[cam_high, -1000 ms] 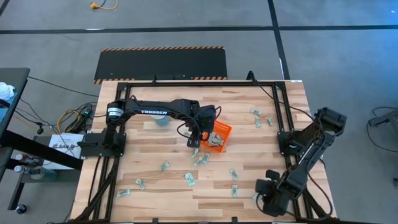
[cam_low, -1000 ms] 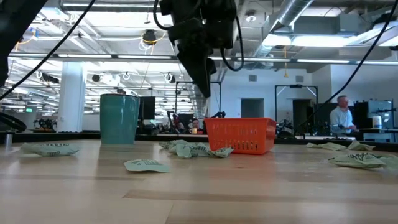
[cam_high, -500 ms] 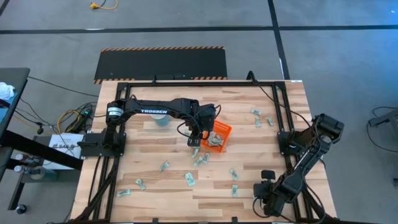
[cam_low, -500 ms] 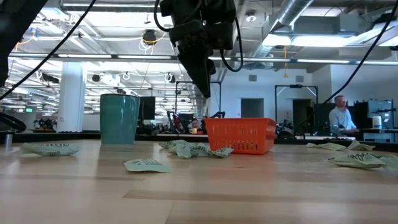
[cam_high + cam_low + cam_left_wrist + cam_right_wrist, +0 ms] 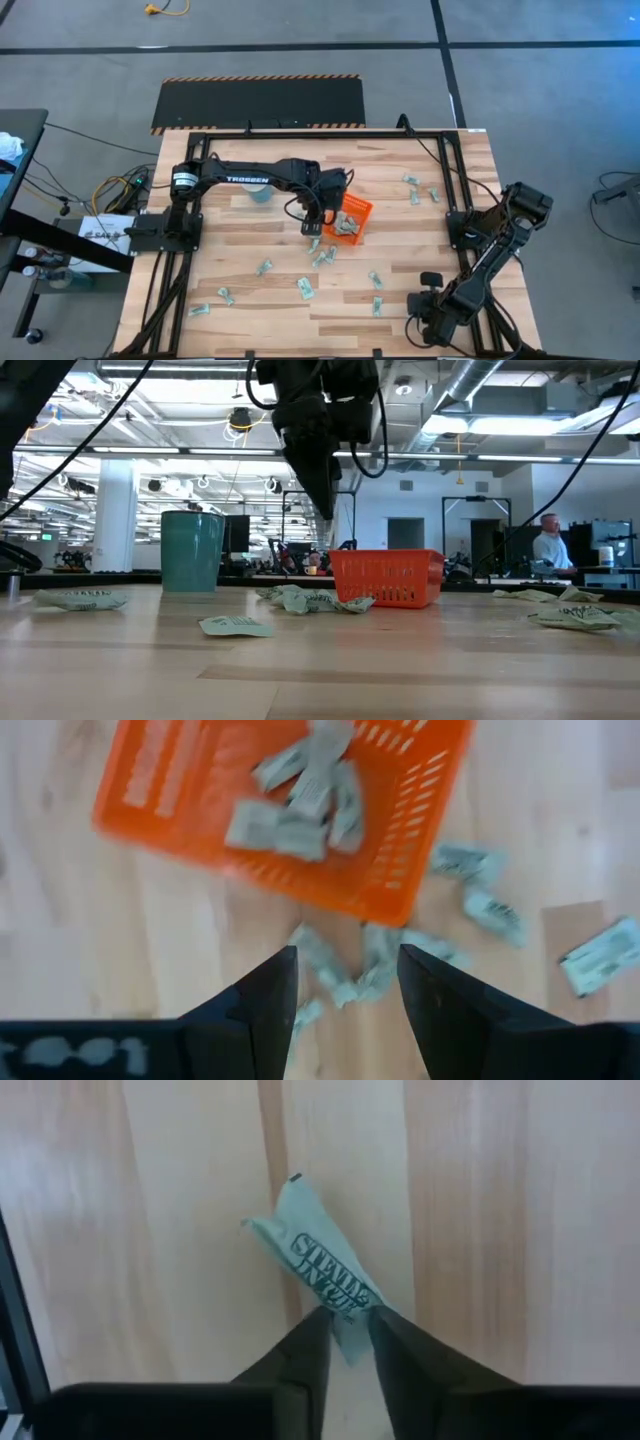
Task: Pick and place Stevia / Truvia into bins
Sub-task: Put the stevia packet into the basket
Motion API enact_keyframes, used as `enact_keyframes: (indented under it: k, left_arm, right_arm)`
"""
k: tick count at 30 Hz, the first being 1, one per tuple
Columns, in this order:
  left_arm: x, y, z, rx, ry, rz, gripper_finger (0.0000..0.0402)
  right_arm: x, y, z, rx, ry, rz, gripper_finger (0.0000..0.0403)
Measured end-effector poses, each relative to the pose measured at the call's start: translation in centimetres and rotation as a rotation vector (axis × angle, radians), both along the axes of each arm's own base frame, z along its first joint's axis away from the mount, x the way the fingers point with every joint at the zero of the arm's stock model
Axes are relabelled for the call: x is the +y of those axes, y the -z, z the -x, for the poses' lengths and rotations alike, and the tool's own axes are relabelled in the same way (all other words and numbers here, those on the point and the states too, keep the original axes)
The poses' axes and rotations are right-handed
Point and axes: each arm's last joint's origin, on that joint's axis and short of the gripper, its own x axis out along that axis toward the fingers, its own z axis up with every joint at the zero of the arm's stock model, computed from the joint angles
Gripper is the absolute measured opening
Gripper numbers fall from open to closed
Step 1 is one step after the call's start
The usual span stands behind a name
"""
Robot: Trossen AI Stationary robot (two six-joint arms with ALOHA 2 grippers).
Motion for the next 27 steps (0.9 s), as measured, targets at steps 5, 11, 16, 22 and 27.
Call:
enact_keyframes:
  k: [5, 11, 16, 22, 27]
  left_arm:
    - [0.2, 0.2, 0.6, 0.071, -0.051, -0.11, 0.0163]
    - [-0.1, -0.7, 1.3, 0.088, -0.063, -0.104, 0.0163]
    - [-0.2, -2.3, 2.5, 0.102, -0.1, -0.094, 0.0163]
    - [-1.1, -4.0, 4.2, 0.136, -0.131, -0.078, 0.0163]
    - [-1.7, -4.6, 5.0, 0.165, -0.144, -0.073, 0.0163]
  right_arm:
    - [0.0, 0.0, 0.0, -0.004, 0.01, -0.001, 0.0009]
    - [0.1, -1.1, -0.3, 0.011, 0.01, 0.084, 0.0004]
    - [0.4, -3.8, -0.8, -0.021, 0.011, 0.198, 0.0002]
    - [-0.6, -7.0, -2.2, -0.149, 0.046, 0.412, 0.0001]
    - [-3.1, -8.8, -4.5, -0.234, 0.105, 0.53, 0.0001]
